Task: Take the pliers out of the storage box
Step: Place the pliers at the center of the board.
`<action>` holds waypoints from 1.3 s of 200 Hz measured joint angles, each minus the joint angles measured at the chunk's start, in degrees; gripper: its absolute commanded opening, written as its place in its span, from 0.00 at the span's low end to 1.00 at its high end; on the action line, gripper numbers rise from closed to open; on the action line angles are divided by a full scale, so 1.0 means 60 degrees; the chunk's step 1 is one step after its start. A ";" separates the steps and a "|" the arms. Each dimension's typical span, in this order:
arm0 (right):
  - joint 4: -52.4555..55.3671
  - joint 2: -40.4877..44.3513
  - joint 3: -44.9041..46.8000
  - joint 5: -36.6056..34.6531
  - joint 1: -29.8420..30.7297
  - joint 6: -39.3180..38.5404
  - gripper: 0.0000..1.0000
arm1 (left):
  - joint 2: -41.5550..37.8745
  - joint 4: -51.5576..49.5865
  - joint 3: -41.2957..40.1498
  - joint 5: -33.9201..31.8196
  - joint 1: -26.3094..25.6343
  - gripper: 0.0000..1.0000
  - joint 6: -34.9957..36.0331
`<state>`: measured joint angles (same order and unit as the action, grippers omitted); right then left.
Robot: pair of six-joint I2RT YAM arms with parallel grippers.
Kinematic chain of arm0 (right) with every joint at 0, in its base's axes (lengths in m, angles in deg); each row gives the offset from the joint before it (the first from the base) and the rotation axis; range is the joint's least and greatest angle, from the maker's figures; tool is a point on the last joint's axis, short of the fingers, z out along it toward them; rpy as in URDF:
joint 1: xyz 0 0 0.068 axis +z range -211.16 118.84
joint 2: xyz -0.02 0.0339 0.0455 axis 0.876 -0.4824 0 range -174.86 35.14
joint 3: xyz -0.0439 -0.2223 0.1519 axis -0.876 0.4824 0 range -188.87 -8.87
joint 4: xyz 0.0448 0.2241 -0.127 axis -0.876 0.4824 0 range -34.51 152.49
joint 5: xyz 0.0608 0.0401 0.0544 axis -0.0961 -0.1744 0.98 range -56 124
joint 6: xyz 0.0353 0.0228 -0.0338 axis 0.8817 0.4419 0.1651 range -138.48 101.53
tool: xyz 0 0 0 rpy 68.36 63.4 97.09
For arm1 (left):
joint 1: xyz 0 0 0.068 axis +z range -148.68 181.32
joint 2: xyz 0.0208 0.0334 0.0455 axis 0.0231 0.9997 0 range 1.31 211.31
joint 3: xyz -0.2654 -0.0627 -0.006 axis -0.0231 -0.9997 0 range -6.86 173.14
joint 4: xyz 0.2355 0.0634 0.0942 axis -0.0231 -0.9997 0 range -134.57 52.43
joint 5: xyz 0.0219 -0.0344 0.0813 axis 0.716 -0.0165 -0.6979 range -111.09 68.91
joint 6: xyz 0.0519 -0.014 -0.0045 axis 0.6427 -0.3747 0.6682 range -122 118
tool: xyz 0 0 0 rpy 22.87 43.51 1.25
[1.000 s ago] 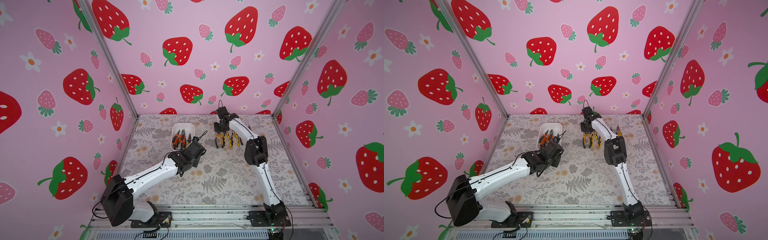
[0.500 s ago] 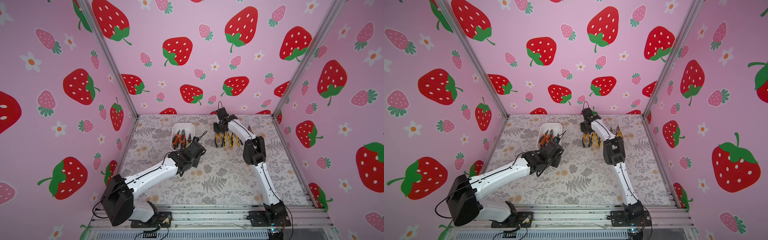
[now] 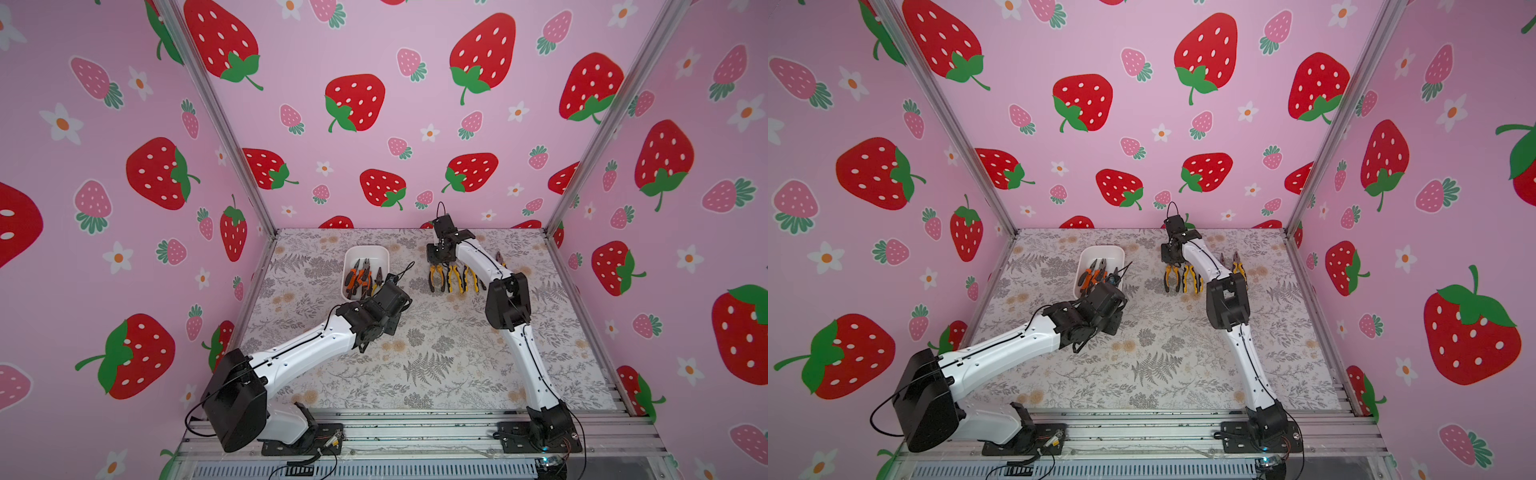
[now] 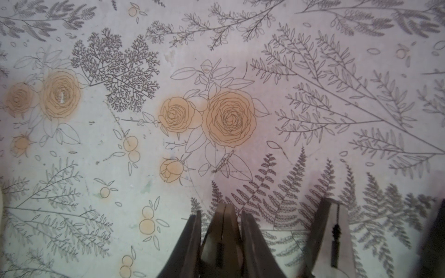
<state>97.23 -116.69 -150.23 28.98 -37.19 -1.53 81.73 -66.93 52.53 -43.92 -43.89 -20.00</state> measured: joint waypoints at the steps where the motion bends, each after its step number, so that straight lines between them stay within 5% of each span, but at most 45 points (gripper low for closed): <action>1: 0.0000 -0.0004 0.0000 0.0000 0.0000 0.0000 0.14 | 0.0000 0.0000 0.0000 0.0000 0.0000 0.41 0.0004; 144: -0.0044 -0.0157 -0.0029 -0.0073 -0.0029 0.0211 0.36 | 0.0000 -0.0018 0.0000 0.0095 0.0029 0.41 -0.0004; 260: -0.0069 0.0765 0.0827 -0.0353 -0.0051 0.0211 0.41 | -0.0182 -0.0393 0.0036 0.0266 0.0379 0.42 -0.0080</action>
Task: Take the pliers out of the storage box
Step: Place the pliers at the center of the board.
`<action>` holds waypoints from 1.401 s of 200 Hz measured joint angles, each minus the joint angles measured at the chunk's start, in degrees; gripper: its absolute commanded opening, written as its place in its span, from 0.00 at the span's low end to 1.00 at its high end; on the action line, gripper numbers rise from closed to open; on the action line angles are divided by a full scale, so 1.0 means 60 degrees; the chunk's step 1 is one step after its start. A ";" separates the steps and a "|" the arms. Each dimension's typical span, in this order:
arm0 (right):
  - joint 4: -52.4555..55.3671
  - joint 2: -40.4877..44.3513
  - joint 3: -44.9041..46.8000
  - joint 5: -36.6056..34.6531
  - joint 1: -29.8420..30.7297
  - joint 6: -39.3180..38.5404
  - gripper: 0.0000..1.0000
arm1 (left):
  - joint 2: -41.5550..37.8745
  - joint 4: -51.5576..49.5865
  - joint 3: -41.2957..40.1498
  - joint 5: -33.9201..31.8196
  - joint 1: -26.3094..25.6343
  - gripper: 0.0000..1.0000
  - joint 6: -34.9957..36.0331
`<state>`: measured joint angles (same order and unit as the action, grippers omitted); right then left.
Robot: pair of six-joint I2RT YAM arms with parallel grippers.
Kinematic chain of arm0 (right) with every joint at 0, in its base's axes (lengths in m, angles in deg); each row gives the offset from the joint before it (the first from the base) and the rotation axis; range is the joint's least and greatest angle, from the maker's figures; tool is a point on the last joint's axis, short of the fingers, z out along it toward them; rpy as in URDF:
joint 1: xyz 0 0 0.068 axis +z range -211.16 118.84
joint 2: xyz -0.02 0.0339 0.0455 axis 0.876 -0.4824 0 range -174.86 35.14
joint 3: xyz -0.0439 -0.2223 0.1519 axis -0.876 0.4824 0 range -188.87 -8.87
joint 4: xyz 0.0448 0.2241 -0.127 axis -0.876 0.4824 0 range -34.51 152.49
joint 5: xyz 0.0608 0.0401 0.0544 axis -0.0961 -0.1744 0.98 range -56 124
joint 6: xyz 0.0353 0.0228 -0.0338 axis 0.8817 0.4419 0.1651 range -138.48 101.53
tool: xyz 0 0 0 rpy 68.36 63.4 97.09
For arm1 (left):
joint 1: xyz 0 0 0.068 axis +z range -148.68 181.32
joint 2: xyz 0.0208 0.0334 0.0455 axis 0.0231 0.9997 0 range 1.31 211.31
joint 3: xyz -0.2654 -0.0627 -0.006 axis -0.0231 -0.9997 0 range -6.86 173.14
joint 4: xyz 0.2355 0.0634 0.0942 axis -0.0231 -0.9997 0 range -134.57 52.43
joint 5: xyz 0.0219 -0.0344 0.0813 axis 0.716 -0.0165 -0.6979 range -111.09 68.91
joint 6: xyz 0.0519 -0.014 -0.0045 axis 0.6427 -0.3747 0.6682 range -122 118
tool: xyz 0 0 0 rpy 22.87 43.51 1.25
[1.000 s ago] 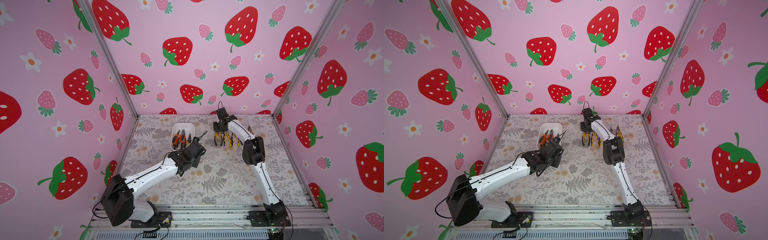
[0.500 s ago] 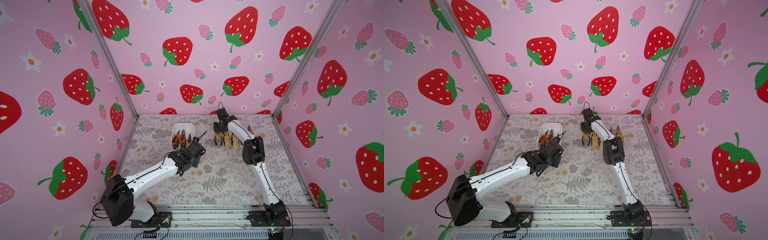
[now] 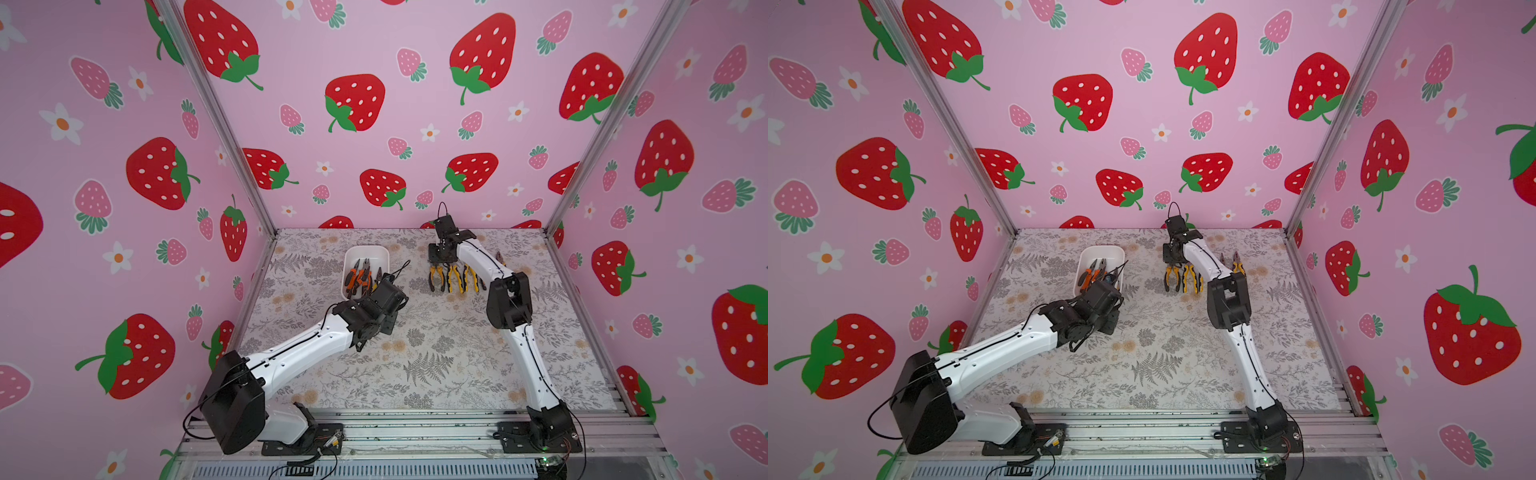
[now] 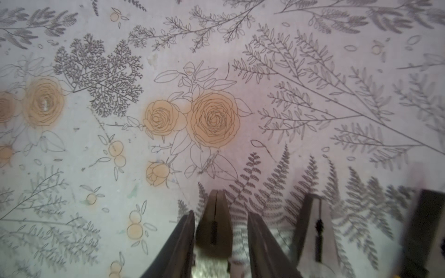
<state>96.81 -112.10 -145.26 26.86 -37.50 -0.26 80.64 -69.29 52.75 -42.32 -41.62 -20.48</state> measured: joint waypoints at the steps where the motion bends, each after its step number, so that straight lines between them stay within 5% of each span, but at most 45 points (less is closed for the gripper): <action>1: 0.0000 0.0087 0.0073 -0.0004 0.0000 -0.0004 0.41 | -0.0004 -0.0007 0.0004 0.0004 0.0007 0.42 0.0004; 49: -0.0841 0.5129 0.4197 0.0025 0.0273 0.0452 0.41 | -0.0033 -0.0306 0.0379 0.0346 0.0790 0.42 0.0055; 79: -0.1654 0.8215 0.7380 -0.0058 0.1545 0.0812 0.41 | 0.0175 -0.0605 0.0831 0.0554 0.1592 0.42 0.0135; 116: -0.2390 0.9296 1.0837 0.0160 0.3570 0.1381 0.38 | 0.1093 -0.1045 0.1708 0.0339 0.2098 0.41 0.0572; 147: -0.3169 0.9916 1.3264 0.0685 0.3989 0.1989 0.37 | 0.2080 -0.1275 0.2401 -0.0182 0.2222 0.41 0.1096; 202: -0.4597 1.2233 1.4710 0.0860 0.4233 0.2510 0.37 | 0.3719 -0.1555 0.3472 -0.1126 0.2718 0.34 0.2036; 280: -0.4867 1.3417 1.5522 0.0838 0.4244 0.3158 0.37 | 0.6634 -0.1545 0.5501 -0.2852 0.2739 0.25 0.3588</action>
<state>67.61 -31.60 -52.13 31.89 -12.04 18.69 120.44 -78.56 85.75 -59.43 -25.18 1.05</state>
